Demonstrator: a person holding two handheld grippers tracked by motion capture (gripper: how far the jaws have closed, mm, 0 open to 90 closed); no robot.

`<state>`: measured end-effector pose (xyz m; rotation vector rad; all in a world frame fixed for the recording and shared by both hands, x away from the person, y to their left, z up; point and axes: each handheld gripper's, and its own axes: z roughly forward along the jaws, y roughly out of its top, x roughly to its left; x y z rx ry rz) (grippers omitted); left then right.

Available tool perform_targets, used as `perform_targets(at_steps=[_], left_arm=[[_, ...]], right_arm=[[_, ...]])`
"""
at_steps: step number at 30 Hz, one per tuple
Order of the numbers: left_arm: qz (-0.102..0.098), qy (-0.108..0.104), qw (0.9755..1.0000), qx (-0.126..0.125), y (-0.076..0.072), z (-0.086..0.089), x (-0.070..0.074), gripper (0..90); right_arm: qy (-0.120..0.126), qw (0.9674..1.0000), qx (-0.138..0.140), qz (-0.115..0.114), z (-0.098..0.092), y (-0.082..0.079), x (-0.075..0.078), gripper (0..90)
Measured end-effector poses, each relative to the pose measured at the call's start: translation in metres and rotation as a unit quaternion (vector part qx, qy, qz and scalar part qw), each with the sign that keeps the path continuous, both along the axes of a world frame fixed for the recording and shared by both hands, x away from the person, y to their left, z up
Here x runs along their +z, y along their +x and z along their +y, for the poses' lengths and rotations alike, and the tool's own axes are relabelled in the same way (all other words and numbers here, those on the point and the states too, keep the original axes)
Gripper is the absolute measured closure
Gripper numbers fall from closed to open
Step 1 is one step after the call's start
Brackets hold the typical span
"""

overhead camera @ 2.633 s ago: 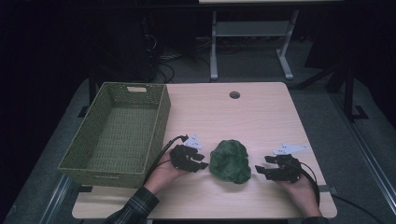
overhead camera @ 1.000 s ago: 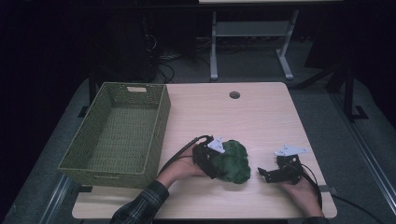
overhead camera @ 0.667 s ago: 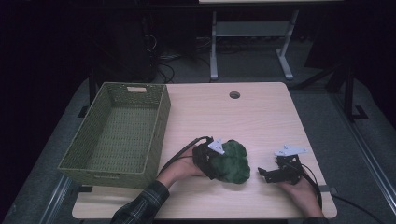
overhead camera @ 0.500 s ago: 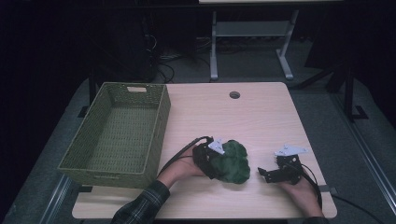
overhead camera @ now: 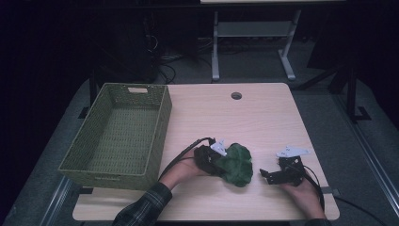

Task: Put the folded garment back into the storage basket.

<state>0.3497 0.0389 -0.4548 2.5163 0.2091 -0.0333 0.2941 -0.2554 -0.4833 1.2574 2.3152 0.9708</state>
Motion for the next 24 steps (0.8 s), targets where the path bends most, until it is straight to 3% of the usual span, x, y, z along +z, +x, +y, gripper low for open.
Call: perform_targets(at_steps=[5, 17, 24], left_arm=[[0.008, 0.000, 0.9999, 0.011, 0.000, 0.000, 0.001, 69.1], [0.022, -0.014, 0.9993, 0.025, -0.001, 0.004, 0.014, 71.1], [0.011, -0.018, 0.9987, 0.047, 0.000, 0.012, 0.031, 71.0]], right_arm=[[0.000, 1.0000, 0.000, 0.000, 0.000, 0.000, 0.000, 1.6], [0.001, 1.0000, 0.000, 0.000, 0.000, 0.000, 0.000, 1.6], [0.001, 1.0000, 0.001, 0.000, 0.000, 0.000, 0.000, 1.5]])
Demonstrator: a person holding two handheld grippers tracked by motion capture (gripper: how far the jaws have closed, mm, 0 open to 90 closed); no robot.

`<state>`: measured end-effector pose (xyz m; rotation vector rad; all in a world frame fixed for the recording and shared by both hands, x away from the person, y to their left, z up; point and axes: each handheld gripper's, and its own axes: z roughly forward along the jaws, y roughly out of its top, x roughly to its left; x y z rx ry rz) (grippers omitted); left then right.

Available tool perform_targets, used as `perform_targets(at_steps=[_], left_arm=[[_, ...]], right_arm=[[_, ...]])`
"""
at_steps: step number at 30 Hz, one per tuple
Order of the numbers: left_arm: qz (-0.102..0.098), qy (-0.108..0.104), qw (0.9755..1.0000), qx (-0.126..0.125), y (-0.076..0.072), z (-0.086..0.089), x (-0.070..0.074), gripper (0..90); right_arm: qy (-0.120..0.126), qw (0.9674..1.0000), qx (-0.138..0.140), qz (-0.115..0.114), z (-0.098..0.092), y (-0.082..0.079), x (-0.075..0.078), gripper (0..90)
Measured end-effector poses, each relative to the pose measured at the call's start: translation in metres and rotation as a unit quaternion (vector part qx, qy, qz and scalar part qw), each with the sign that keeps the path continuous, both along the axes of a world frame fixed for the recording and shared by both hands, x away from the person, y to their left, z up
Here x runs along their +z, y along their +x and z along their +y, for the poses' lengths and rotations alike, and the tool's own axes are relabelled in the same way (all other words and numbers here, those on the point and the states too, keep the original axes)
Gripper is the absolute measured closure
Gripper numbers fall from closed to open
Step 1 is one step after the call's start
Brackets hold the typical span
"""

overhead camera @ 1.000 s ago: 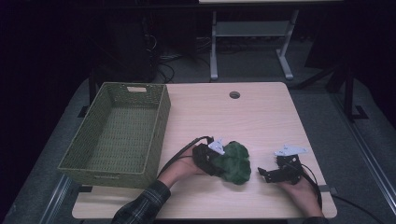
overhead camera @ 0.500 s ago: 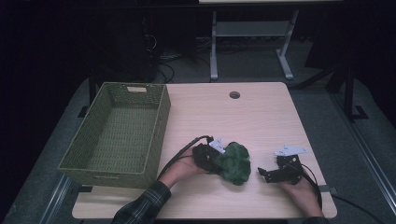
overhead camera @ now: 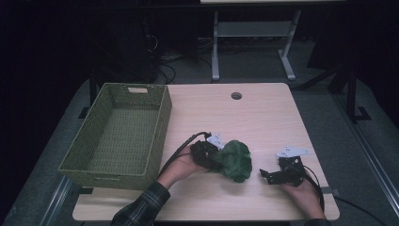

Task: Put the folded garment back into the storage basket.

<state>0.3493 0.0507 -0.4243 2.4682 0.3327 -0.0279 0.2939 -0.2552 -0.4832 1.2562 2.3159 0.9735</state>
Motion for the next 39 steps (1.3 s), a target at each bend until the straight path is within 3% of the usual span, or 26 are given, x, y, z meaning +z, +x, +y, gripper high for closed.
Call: perform_targets(at_steps=[10, 24, 39], left_arm=[[-0.007, -0.009, 0.9991, 0.042, 0.000, 0.018, 0.034, 70.7], [-0.017, -0.012, 0.9973, 0.071, 0.006, 0.049, 0.073, 70.6], [-0.038, -0.020, 0.9928, 0.111, 0.012, 0.091, 0.108, 70.4]], right_arm=[[-0.001, 1.0000, -0.003, -0.001, 0.001, 0.000, 0.000, 1.5], [-0.001, 1.0000, -0.005, 0.000, 0.001, 0.000, 0.000, 1.5], [0.000, 1.0000, -0.005, 0.000, 0.001, 0.000, 0.000, 1.5]])
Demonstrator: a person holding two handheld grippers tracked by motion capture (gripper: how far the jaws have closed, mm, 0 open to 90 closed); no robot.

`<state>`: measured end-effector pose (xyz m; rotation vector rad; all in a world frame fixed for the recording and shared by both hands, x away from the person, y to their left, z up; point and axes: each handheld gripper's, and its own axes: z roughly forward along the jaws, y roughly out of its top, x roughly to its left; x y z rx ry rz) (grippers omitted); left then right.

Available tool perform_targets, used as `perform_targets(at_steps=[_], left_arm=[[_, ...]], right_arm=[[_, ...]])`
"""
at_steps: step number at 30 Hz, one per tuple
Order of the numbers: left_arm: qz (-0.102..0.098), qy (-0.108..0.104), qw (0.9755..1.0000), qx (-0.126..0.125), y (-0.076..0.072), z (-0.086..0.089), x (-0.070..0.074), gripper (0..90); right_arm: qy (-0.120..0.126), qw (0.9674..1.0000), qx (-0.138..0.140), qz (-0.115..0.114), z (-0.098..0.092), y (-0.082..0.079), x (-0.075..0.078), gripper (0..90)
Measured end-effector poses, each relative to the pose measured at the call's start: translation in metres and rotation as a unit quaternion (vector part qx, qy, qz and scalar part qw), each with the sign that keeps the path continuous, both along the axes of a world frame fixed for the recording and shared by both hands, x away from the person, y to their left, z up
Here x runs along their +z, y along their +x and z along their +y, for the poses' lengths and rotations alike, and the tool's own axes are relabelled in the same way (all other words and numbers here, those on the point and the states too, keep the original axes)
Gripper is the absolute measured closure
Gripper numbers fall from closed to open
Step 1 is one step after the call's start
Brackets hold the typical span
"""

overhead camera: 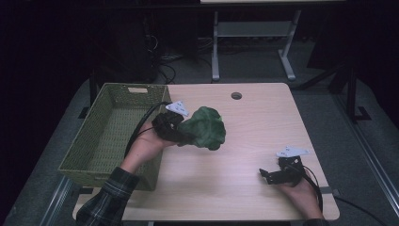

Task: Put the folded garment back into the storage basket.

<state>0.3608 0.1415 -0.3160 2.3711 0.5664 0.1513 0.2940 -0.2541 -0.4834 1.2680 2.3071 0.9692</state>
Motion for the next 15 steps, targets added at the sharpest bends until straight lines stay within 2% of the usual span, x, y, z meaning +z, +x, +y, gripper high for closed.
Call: perform_targets(at_steps=[9, 15], left_arm=[[-0.009, -0.004, 0.9992, 0.039, 0.002, 0.041, 0.012, 70.3], [-0.015, -0.007, 0.9973, 0.072, 0.001, 0.071, 0.016, 70.3]], right_arm=[[0.000, 1.0000, 0.000, 0.000, 0.000, 0.000, 0.000, 1.5], [0.000, 1.0000, 0.000, 0.000, 0.000, 0.000, 0.000, 1.5]])
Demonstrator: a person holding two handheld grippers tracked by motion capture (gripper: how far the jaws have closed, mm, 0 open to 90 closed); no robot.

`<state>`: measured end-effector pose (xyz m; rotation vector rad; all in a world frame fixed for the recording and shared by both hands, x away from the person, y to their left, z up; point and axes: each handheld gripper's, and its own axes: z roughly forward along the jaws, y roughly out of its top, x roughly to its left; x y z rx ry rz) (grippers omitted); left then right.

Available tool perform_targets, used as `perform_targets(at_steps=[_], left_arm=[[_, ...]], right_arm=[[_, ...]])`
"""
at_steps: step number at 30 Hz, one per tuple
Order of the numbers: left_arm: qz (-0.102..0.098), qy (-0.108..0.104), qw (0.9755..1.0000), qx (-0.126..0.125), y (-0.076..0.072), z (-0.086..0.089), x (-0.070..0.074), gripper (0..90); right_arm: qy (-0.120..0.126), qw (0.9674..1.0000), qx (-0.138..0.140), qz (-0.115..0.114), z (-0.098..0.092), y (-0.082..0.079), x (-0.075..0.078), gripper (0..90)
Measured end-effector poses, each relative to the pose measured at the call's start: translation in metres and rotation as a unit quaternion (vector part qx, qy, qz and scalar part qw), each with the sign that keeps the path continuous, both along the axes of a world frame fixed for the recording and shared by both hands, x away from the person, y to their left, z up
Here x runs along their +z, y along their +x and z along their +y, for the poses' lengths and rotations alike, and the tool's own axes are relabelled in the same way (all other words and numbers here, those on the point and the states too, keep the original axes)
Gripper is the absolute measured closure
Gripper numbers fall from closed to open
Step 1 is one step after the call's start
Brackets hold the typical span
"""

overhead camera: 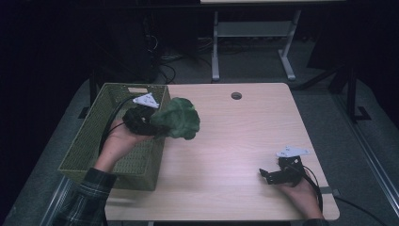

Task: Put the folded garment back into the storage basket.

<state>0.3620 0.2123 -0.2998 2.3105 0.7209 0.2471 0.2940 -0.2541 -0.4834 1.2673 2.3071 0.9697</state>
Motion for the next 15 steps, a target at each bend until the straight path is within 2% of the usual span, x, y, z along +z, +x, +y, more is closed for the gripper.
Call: perform_targets(at_steps=[8, 15], left_arm=[[-0.009, -0.011, 0.9990, 0.043, -0.004, 0.038, 0.003, 70.0], [-0.014, -0.006, 0.9969, 0.078, -0.009, 0.066, -0.002, 69.8]], right_arm=[[0.000, 1.0000, 0.000, 0.000, 0.000, 0.000, 0.000, 1.5], [0.000, 1.0000, 0.000, 0.000, 0.000, 0.000, 0.000, 1.6]])
